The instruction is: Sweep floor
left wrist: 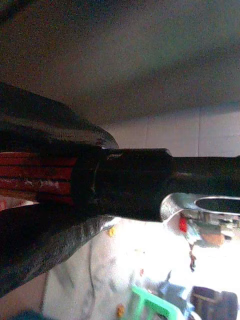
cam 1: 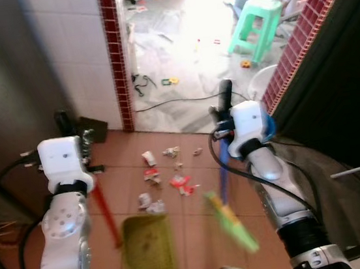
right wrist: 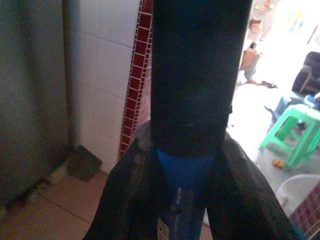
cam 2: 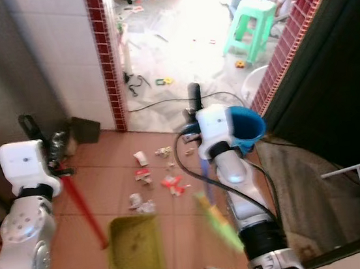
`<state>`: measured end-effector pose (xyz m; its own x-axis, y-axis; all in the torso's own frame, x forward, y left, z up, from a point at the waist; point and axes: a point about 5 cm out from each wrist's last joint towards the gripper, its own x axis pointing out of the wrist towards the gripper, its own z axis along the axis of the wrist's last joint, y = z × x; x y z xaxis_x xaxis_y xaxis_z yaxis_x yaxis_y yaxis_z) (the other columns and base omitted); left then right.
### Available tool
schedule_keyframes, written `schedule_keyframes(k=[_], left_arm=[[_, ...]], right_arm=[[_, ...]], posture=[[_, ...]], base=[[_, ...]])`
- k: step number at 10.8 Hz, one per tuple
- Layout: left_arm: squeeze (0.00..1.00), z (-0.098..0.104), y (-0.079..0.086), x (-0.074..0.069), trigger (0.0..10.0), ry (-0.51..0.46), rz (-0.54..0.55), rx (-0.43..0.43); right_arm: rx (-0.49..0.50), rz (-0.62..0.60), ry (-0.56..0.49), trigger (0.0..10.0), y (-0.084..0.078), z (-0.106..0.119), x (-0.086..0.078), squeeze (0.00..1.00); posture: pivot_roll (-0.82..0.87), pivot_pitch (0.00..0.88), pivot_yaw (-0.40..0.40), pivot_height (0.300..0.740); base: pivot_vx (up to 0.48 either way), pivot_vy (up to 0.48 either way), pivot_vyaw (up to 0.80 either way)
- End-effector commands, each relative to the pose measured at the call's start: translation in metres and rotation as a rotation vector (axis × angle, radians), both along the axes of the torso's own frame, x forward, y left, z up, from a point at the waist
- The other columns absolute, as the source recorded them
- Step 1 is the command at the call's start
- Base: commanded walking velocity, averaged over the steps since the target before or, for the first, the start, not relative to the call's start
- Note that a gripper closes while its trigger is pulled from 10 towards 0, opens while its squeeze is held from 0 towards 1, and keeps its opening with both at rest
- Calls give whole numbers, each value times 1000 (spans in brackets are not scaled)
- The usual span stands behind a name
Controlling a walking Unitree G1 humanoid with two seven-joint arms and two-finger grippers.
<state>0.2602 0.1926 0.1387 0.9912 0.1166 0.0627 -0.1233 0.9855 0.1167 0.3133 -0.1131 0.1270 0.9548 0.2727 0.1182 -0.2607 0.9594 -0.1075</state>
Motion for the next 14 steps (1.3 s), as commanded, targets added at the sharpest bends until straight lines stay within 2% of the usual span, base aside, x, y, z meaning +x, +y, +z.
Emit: schedule_keyframes(k=[1,2,4,7,8,10,12,14], left_arm=[[0,12,-3,1,10000,-75,4,29],[0,10,5,0,10000,-78,82,30],[0,3,12,0,10000,-80,135,14],[0,-11,10,10,10000,-80,139,27],[0,-13,2,13,10000,-69,100,29],[0,-16,-16,13,10000,-72,-6,-1],[0,-17,-21,16,10000,-80,-10,-21],[0,-12,-24,27,10000,-103,4,-34]], right_arm=[[7,-37,-38,10000,-10,6,1,0],[1,-62,-28,10000,-14,1,-2,0],[-12,-89,-25,10000,-17,-1,-2,0],[-10,-112,-19,10000,-20,-2,1,0],[-30,-142,-24,10000,-24,-2,3,0],[29,-247,55,10000,-40,-12,6,0],[60,-271,77,10000,-42,-14,6,0],[82,-275,73,10000,-40,-13,5,0]], posture=[[37,35,-64,740],[38,35,-64,740],[37,37,-63,740],[46,45,-90,740],[45,46,-93,740],[49,46,-92,740],[38,55,-83,740],[20,61,-71,740]], base=[[0,0,0],[0,0,0],[0,0,0],[0,0,0],[0,0,0],[0,0,0],[0,0,0],[0,0,0]])
